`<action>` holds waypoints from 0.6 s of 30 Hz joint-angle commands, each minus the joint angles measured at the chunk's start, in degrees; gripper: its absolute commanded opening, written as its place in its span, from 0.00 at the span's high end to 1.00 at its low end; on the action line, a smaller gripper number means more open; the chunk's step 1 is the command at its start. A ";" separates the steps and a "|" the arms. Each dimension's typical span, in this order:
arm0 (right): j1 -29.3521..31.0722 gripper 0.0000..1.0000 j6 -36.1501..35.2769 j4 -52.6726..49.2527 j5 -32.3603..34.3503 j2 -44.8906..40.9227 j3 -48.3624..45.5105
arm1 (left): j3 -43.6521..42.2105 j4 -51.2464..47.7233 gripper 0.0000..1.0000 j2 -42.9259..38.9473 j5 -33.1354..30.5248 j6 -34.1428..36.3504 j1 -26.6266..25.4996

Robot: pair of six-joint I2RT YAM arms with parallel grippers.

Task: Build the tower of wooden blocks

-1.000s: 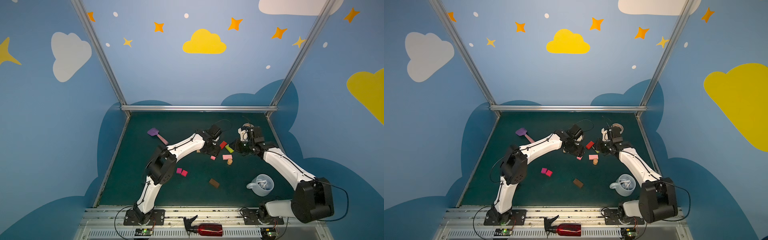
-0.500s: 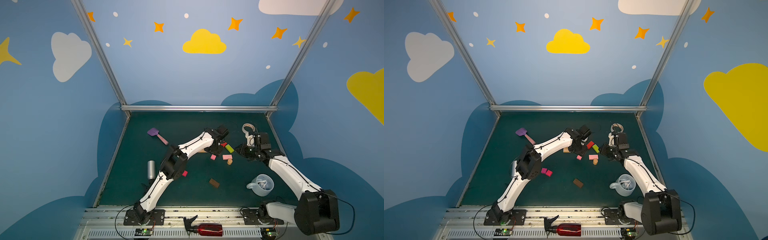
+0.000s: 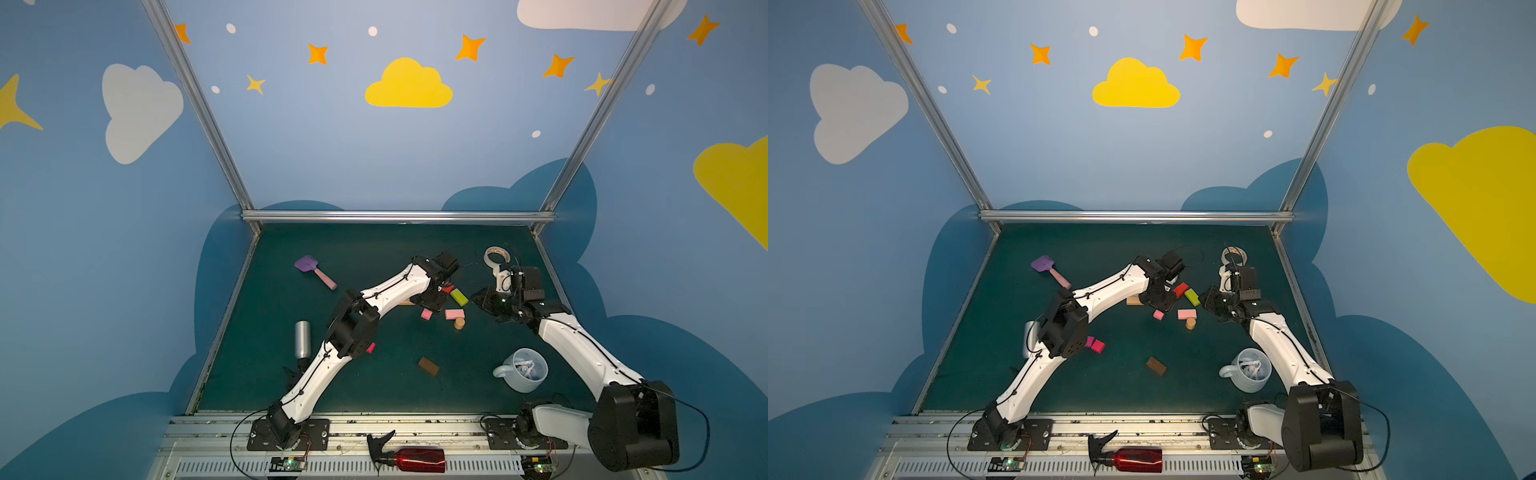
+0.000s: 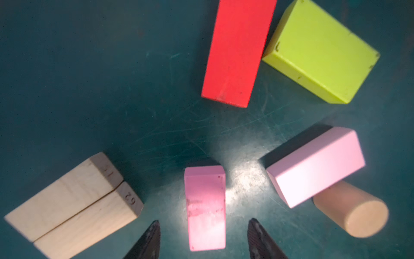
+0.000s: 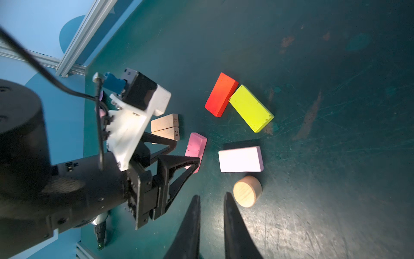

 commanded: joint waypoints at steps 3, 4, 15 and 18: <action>-0.50 0.80 0.17 1.04 -0.63 -1.66 -1.05 | 1.24 -1.97 0.38 1.71 0.09 0.08 -0.30; -0.49 0.80 0.09 1.06 -0.56 -1.66 -1.16 | 1.31 -1.93 0.38 1.77 0.16 0.09 -0.30; -0.73 0.81 0.13 1.25 -0.30 -1.41 -1.68 | 1.87 -2.63 0.48 3.36 -0.09 -0.11 -0.68; -0.84 0.81 0.09 1.21 -0.21 -1.76 -1.77 | 3.01 -3.32 0.50 4.04 -0.25 -0.03 -0.76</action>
